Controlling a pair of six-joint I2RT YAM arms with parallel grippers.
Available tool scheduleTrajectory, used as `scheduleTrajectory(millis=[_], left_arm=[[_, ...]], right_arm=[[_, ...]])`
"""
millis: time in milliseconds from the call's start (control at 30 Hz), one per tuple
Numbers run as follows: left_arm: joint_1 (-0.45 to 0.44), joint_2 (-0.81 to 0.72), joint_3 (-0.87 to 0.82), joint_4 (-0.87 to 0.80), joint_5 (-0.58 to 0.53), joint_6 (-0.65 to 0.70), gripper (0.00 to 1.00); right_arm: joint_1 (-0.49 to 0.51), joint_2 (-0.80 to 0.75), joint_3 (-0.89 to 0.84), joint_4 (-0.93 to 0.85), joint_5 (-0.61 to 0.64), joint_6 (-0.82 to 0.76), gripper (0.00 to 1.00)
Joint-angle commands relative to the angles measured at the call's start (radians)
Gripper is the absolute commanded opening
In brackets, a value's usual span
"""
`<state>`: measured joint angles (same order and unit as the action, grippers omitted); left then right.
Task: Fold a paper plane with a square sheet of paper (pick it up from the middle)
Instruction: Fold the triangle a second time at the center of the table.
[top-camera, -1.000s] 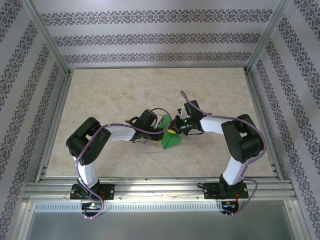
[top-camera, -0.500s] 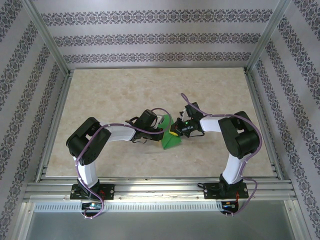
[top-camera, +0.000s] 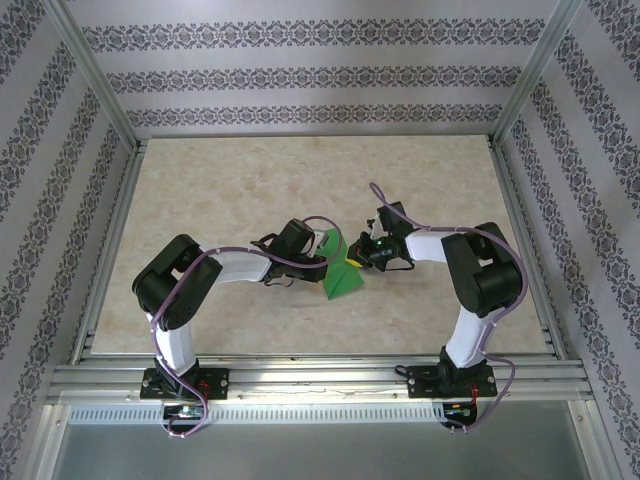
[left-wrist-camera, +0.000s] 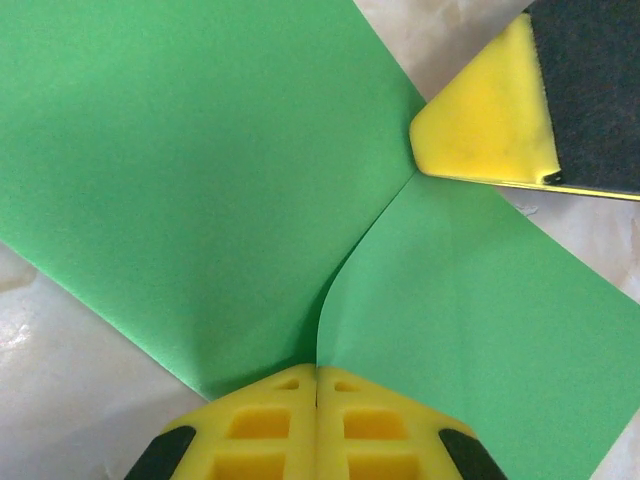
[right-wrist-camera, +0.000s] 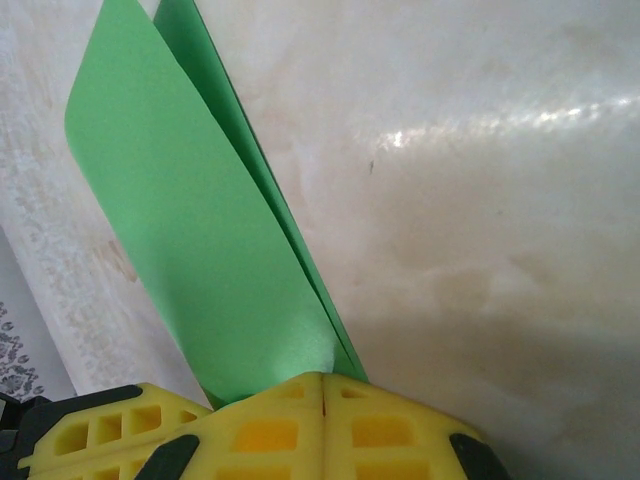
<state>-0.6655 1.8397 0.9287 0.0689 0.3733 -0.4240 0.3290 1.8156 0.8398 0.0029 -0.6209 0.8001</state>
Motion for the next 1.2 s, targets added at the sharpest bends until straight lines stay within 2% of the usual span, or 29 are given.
scheduleTrajectory(millis=[0,167,400,700,933,967,1000,1100,1167], left_arm=[[0.009,0.022,-0.011,-0.075,0.003,0.023,0.00],[0.009,0.024,-0.012,-0.072,0.005,0.023,0.00],[0.009,0.025,-0.002,-0.079,0.003,0.026,0.00],[0.009,0.024,0.004,-0.087,0.006,0.028,0.00],[0.009,0.001,0.016,-0.093,0.022,0.012,0.00],[0.009,-0.011,0.021,-0.093,0.025,0.003,0.03],[0.009,-0.028,0.026,-0.100,0.019,-0.004,0.12],[0.009,-0.083,0.050,-0.142,-0.005,-0.032,0.16],[0.009,-0.122,0.053,-0.151,-0.010,-0.068,0.23]], right_arm=[[-0.007,-0.018,-0.040,-0.038,0.088,-0.021,0.00],[0.010,-0.101,0.013,-0.043,-0.029,-0.050,0.00],[0.063,-0.044,0.026,-0.042,-0.076,-0.029,0.00],[0.053,0.027,-0.022,-0.069,0.011,-0.048,0.00],[0.054,0.026,-0.063,-0.067,0.027,-0.057,0.00],[0.054,0.024,-0.065,-0.067,0.030,-0.058,0.00],[0.054,0.024,-0.065,-0.069,0.032,-0.058,0.00],[0.054,0.019,-0.070,-0.070,0.041,-0.056,0.00],[0.053,0.020,-0.068,-0.070,0.040,-0.057,0.00]])
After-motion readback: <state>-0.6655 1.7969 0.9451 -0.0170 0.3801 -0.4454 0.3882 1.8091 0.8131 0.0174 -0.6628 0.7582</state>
